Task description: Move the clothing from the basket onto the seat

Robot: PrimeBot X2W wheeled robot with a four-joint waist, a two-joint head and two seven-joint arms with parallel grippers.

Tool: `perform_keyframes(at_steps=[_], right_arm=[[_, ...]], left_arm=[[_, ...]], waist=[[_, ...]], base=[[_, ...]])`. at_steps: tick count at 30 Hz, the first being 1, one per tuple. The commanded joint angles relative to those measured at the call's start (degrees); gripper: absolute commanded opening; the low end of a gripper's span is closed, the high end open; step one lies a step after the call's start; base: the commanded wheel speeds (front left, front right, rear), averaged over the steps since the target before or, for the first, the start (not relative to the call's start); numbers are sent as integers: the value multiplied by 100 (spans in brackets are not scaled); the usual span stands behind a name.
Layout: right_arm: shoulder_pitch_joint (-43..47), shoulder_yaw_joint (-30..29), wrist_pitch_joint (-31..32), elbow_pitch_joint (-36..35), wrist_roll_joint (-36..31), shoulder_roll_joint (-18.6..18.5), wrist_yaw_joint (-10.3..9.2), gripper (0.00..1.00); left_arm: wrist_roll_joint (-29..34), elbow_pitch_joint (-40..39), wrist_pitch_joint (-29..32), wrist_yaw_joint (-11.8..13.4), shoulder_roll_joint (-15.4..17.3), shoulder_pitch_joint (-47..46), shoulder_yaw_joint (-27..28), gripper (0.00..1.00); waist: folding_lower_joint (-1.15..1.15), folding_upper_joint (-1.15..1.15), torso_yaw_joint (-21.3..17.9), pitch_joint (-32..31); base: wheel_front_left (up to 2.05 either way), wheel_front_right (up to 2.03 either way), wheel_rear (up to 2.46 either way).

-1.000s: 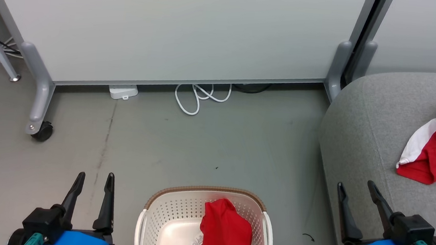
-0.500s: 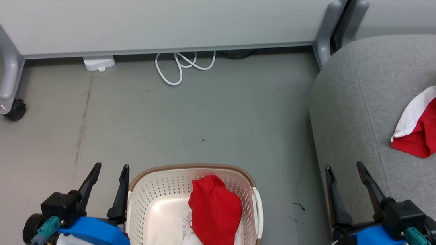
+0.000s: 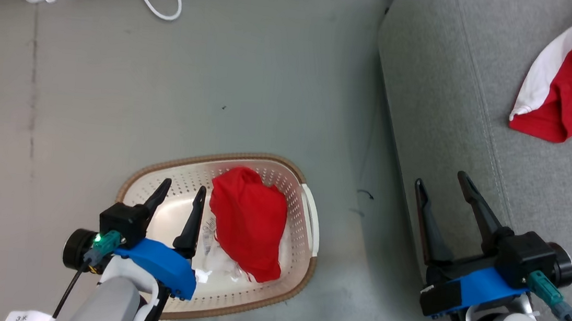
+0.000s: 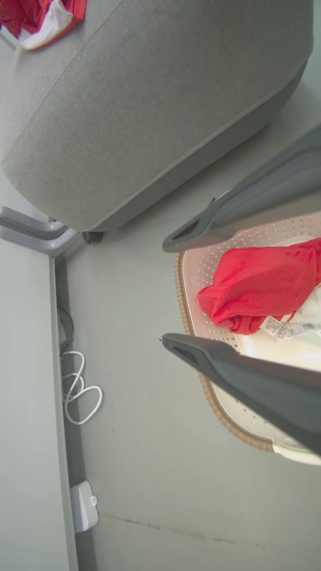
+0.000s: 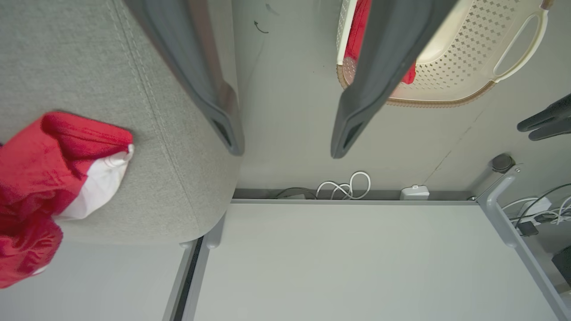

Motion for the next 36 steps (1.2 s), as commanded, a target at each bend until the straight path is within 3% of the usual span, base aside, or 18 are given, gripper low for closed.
perform_keyframes(at_steps=[1,14,27,36], right_arm=[[-124,24,-50,-43,30,1,2,100],[-463,310,-319,64,295,3,3,100],[-710,537,-567,193,525,3,2,100],[-824,691,-638,231,628,2,2,100]], left_arm=[[-47,149,-30,-7,67,-258,-127,100],[-396,1677,-29,-7,265,-1419,-950,100],[-458,2796,-28,134,242,-2277,-843,100],[-533,3313,42,387,176,-2775,-770,100]], waist=[[-1,0,-342,506],[-1,0,-905,1570],[-1,0,-1203,2259],[-1,0,-1295,2592]], base=[[0,0,0],[0,0,0],[0,0,0],[0,0,0]])
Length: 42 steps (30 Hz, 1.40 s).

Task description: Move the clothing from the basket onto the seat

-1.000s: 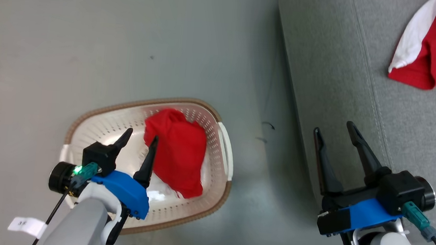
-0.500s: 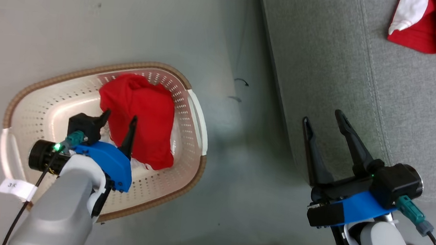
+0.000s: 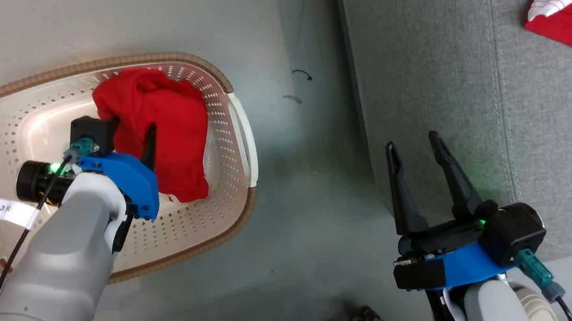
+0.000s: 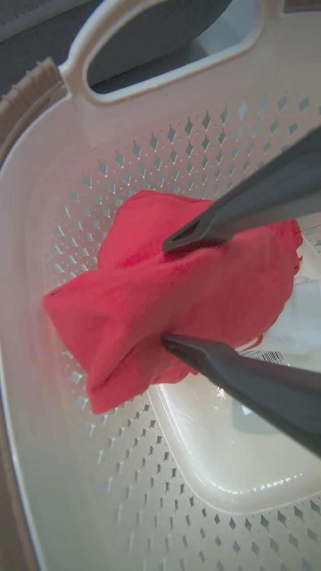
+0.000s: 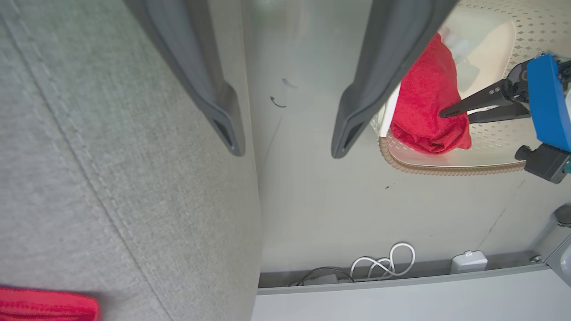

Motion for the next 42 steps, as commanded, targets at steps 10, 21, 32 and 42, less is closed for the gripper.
perform_keyframes(at_steps=[10,21,32,42], right_arm=[[-160,69,-50,71,64,3,1,100],[-180,79,-56,64,78,3,2,100],[-209,69,-57,85,4,3,1,100],[-259,-1,-56,194,-182,1,1,100]], left_arm=[[-56,355,88,284,-70,-423,18,22],[-144,480,76,139,-115,-498,-43,0],[-208,525,12,27,-215,-464,-95,0],[-206,445,-40,-127,-393,-213,-217,0]], waist=[[-1,0,-80,173],[-1,0,-7,128],[-1,0,122,77],[-1,0,505,-395]], base=[[0,0,0],[0,0,0],[0,0,0],[0,0,0]])
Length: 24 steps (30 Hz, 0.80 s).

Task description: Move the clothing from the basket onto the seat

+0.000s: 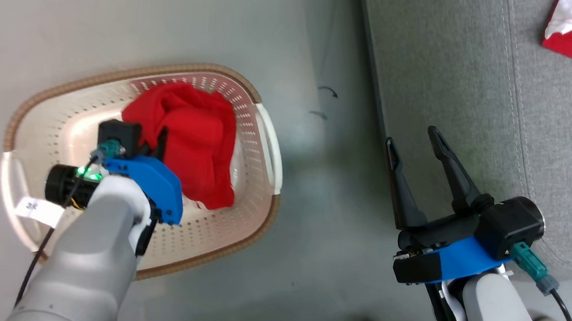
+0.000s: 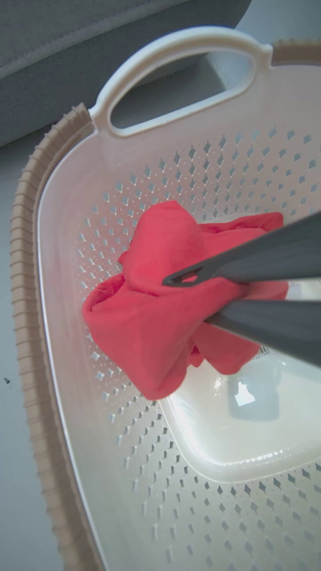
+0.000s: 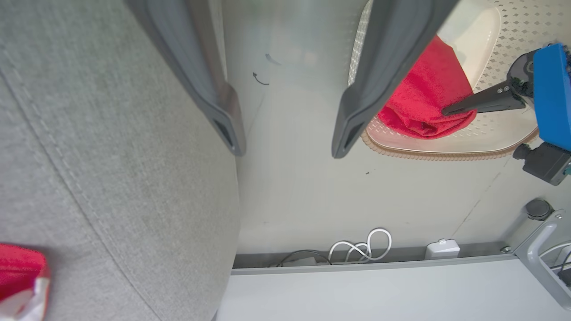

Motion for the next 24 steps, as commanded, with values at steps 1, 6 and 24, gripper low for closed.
perform_keyframes(at_steps=[1,6,24], right_arm=[[-90,-23,-28,33,-63,-1,1,100],[-61,-31,-6,115,-172,-2,1,100],[617,-178,376,243,-404,-3,1,100]], left_arm=[[23,-55,-34,-34,-28,109,-46,0],[159,-289,-44,-94,-103,374,-200,0],[506,-2151,-46,-241,-233,1339,-271,0]], waist=[[0,0,198,-236],[0,0,467,-741],[0,0,1188,-2757]], base=[[0,0,0],[0,0,0],[0,0,0]])
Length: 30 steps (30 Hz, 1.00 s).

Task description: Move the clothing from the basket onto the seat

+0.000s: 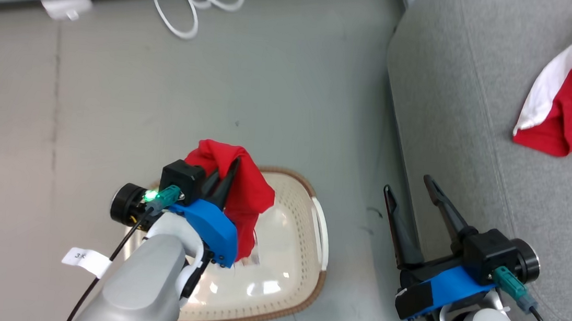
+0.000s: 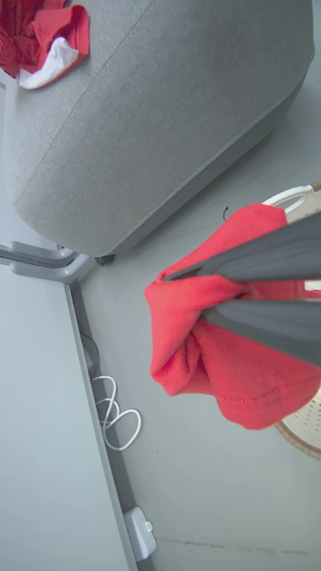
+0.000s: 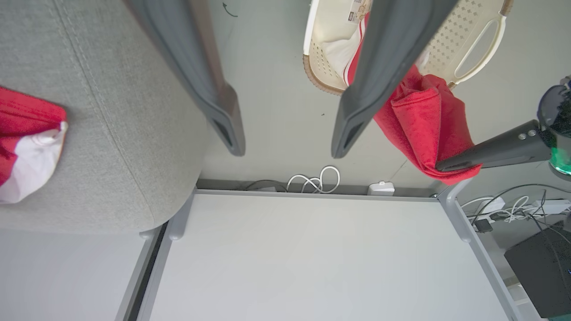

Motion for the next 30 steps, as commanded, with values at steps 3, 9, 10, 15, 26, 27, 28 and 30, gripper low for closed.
perform_keyframes(at_steps=[3,9,10,15,26,27,28,30], right_arm=[[181,20,64,-13,-10,-7,1,100],[346,70,187,-31,14,-7,2,100],[367,80,202,-41,20,-7,2,100],[480,99,273,-89,41,-7,1,100],[583,168,366,-99,75,-7,1,100],[580,179,369,-89,84,-7,1,100],[580,193,368,-80,93,-7,1,100],[584,224,360,-75,108,-7,1,100]], left_arm=[[44,-359,-28,-36,-31,162,-13,0],[104,-738,-29,-57,-63,168,-203,0],[94,-792,-29,-61,-70,140,-244,0],[0,-955,-30,-64,-82,-90,-458,0],[-482,-1270,66,-45,-91,-688,-1078,0],[-549,-1290,83,-27,-90,-754,-1134,0],[-597,-1306,95,3,-89,-808,-1181,0],[-710,-1329,120,37,-90,-916,-1288,0]], waist=[[2,0,251,-614],[2,0,332,-1002],[2,0,342,-1051],[2,0,425,-1256],[2,0,501,-1478],[2,0,497,-1497],[2,0,492,-1523],[2,0,480,-1569]], base=[[0,0,0],[0,0,0],[0,0,0],[0,0,0],[0,0,0],[0,0,0],[0,0,0],[0,0,0]])
